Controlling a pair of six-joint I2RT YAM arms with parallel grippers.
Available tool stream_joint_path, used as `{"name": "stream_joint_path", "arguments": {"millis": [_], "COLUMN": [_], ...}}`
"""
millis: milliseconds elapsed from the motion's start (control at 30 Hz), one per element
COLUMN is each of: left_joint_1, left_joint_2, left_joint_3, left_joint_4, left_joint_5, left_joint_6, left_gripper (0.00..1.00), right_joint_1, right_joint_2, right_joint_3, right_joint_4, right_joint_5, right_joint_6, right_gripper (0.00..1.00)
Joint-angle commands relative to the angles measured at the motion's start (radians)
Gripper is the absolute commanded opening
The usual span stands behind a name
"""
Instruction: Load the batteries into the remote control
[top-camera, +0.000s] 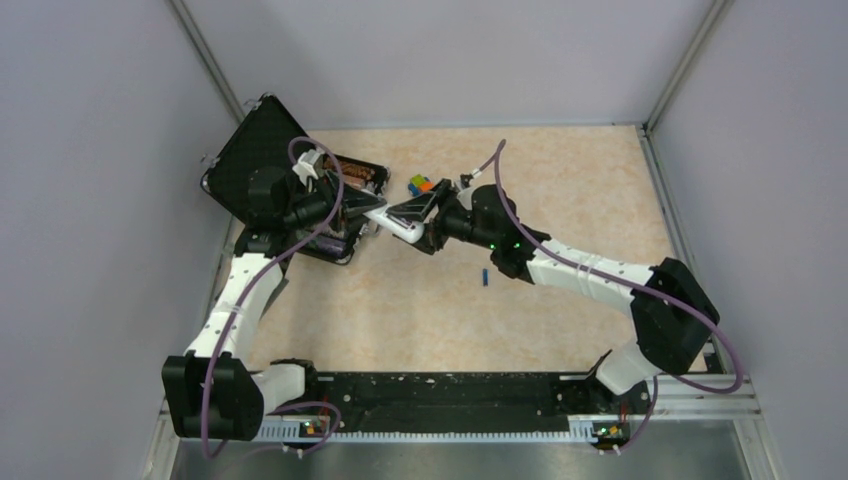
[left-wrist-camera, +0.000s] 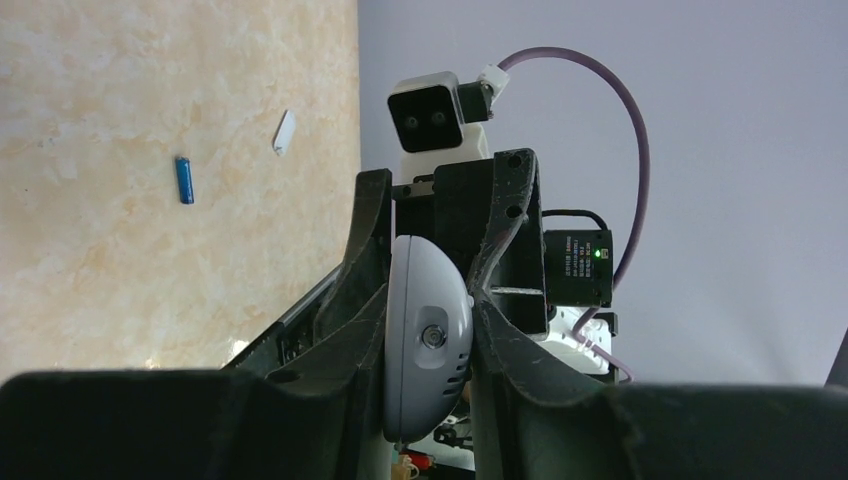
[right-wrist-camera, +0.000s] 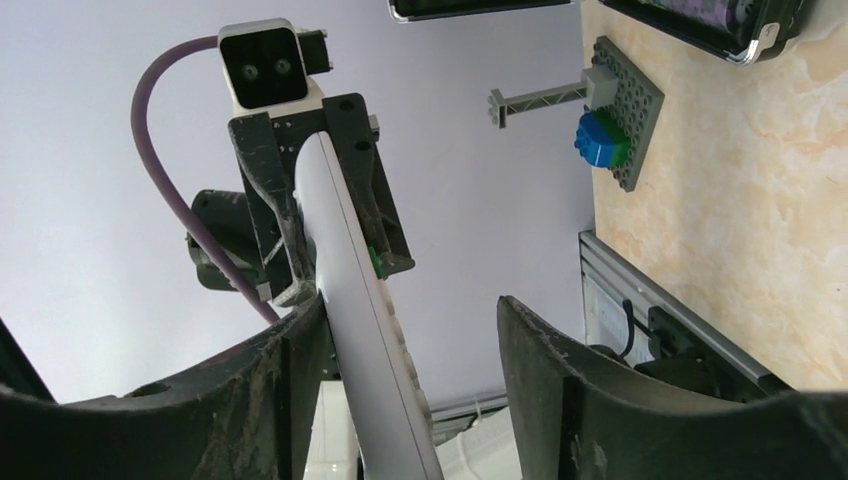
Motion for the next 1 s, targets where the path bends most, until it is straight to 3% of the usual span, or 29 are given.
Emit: {"name": "stream_joint_path", "arguments": {"millis": [0, 233, 333, 600, 800, 967], "left_joint_1": [-0.002, -0.002, -0.002, -0.001, -0.001, -0.001], "left_joint_2": [-0.028, -0.026, -0.03, -0.057, -0.088, -0.135], "left_joint_3": [0.046, 0.056, 0.056, 0.077, 0.128, 0.119], "left_joint_4": [0.064, -0.074, -0.1, -0.115, -0.131, -0.104], "left_joint_5": [0.032, -0.007, -0.017, -0.039, -0.02, 0.007], "left_joint_6": [0.009, 0.139, 0.182, 0.312, 0.456, 0.554], "left_gripper": [0.0, 0.0, 0.0, 0.0, 0.0, 0.0], "right_joint_1": [-0.016, -0.031, -0.034, -0.059, -0.072, -0.076], "right_joint_2": [-0.053, -0.081, -0.103, -0.22, -0.333, -0.353], "right_joint_3": [-0.011, 0.01, 0.022, -0.03, -0.029, 0.062], "right_joint_4": [0.011, 0.066, 0.03, -0.18, -0.368, -0.62], "right_joint_5": [0.031, 0.029, 0.041, 0.158, 0.338, 0.52], "right_joint_6": [-0.025, -0.08, -0.131, -0.28, -0.466, -0.672], "right_gripper": [0.67, 0.91, 0.95, 0.96, 0.92, 0.87]}}
